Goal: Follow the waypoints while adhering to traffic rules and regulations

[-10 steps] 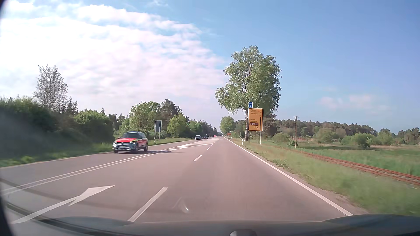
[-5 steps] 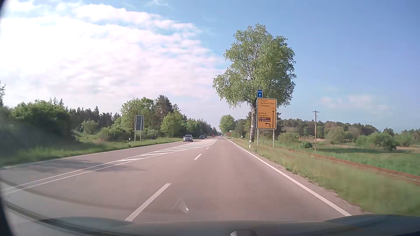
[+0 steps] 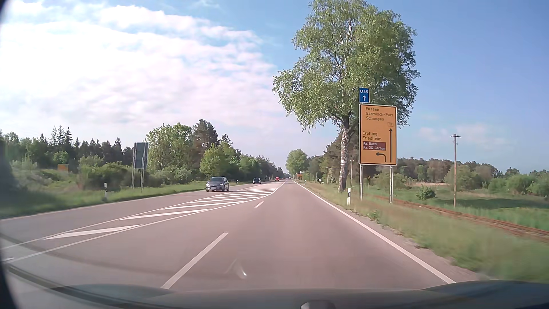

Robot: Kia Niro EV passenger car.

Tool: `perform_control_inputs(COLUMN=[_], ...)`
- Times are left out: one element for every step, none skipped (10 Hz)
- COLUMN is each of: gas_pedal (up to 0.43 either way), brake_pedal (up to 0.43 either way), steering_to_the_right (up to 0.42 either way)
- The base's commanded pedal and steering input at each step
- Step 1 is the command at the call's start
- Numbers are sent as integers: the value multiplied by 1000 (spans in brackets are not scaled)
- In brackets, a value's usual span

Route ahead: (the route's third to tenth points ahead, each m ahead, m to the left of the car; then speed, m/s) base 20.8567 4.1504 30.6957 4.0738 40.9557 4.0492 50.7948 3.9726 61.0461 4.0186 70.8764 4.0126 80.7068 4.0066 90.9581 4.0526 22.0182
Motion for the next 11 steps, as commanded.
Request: perform_control_inputs(gas_pedal=[79,79,79,79,79,79,79,79,79,79,79], brake_pedal=[0,0,0,0,0,0,0,0,0,0,0], steering_to_the_right=[1,1,1,1,1,1,1,1,1,1,1])
